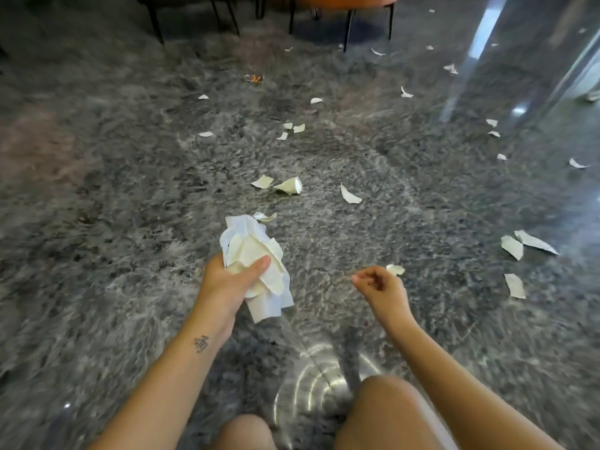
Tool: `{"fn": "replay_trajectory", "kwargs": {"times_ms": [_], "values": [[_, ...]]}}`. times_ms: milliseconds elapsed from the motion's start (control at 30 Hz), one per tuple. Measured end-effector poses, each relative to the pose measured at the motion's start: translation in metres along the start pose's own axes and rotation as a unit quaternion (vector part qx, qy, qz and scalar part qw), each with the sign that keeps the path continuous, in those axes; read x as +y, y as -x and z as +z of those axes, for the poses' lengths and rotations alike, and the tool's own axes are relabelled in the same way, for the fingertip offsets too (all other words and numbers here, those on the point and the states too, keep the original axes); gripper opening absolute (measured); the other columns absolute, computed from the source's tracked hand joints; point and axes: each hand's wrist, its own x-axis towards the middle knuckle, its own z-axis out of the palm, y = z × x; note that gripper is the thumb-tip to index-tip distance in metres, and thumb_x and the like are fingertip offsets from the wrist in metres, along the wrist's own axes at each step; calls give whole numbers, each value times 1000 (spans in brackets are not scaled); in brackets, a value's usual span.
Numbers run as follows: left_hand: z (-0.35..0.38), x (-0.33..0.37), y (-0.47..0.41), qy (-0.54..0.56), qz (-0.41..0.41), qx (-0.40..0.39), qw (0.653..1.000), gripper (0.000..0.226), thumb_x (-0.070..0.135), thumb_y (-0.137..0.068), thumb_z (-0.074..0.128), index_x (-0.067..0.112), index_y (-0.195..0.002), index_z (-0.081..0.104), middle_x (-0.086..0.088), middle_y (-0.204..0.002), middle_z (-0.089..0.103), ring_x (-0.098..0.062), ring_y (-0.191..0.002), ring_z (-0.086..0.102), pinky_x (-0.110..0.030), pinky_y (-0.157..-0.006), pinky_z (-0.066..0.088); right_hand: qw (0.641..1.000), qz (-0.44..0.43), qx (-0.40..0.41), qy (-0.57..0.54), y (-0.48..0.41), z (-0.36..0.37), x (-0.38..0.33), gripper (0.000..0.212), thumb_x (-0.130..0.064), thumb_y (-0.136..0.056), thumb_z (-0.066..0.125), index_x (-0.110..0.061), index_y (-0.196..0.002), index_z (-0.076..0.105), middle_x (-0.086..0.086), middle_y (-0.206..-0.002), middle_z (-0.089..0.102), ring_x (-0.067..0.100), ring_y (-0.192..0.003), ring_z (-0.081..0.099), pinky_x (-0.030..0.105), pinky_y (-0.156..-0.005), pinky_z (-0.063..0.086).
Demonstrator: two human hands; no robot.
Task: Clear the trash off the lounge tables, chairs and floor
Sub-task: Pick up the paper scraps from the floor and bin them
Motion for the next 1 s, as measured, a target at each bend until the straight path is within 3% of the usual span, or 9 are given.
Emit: {"fn": "replay_trajectory", "kwargs": {"times_ms": [300,400,500,600,667,767,833,900,1000], "values": [[68,-18,-68,-37,-71,-21,997,18,9,-77,73,21,-87,65,8,-82,70,-5,-71,66,-25,-58,49,980,120,150,44,-74,-49,54,9,-10,-80,71,-10,-77,63,-1,-64,53,16,-65,50,25,-63,37],[82,-42,-99,-58,-90,-11,994,19,9,-77,73,24,-84,64,14,-69,70,1,-62,65,-16,-50,48,967,148,188,83,-116,-51,75,12,-13,-80,70,-9,-88,62,6,-80,61,26,-82,58,29,-68,40],[93,-66,-123,-69,-127,-6,989,19,12,-77,74,25,-86,64,19,-70,70,3,-64,65,-12,-48,47,956,170,197,133,-153,-46,95,29,-14,-80,70,-6,-105,59,16,-101,60,31,-96,57,33,-83,42],[105,-84,-141,-75,-163,-5,984,18,12,-76,74,24,-86,65,17,-72,71,2,-64,66,-12,-48,47,948,195,182,173,-178,-42,112,36,-13,-78,71,-6,-111,57,18,-111,55,31,-101,54,33,-86,40],[115,-93,-150,-77,-183,-5,980,19,10,-76,74,23,-87,65,15,-72,71,2,-65,66,-11,-48,47,944,213,175,180,-185,-40,121,32,-11,-79,69,-5,-108,58,18,-109,54,28,-98,51,28,-81,35],[130,-102,-160,-85,-216,-12,973,17,10,-77,74,22,-85,65,15,-70,71,0,-63,66,-12,-48,47,941,222,161,196,-186,-41,128,8,-4,-81,65,-5,-86,58,17,-95,58,25,-83,51,26,-69,32],[141,-105,-164,-91,-234,-11,968,17,12,-76,75,21,-88,64,11,-73,72,-1,-65,66,-13,-50,48,941,234,160,183,-185,-43,124,7,-4,-81,64,-5,-78,58,14,-83,62,24,-75,53,26,-66,33],[153,-105,-166,-113,-238,-16,965,23,16,-77,75,20,-96,63,8,-85,70,-4,-75,66,-18,-59,49,946,242,173,128,-184,-42,107,8,-8,-81,66,-7,-75,61,5,-72,61,18,-69,52,26,-63,35],[173,-103,-165,-126,-252,-26,959,33,19,-77,75,13,-107,63,-1,-97,69,-13,-85,65,-25,-72,51,972,186,142,-8,-183,-34,65,12,-11,-81,69,-10,-72,62,-2,-64,60,12,-61,53,21,-58,42]]}}
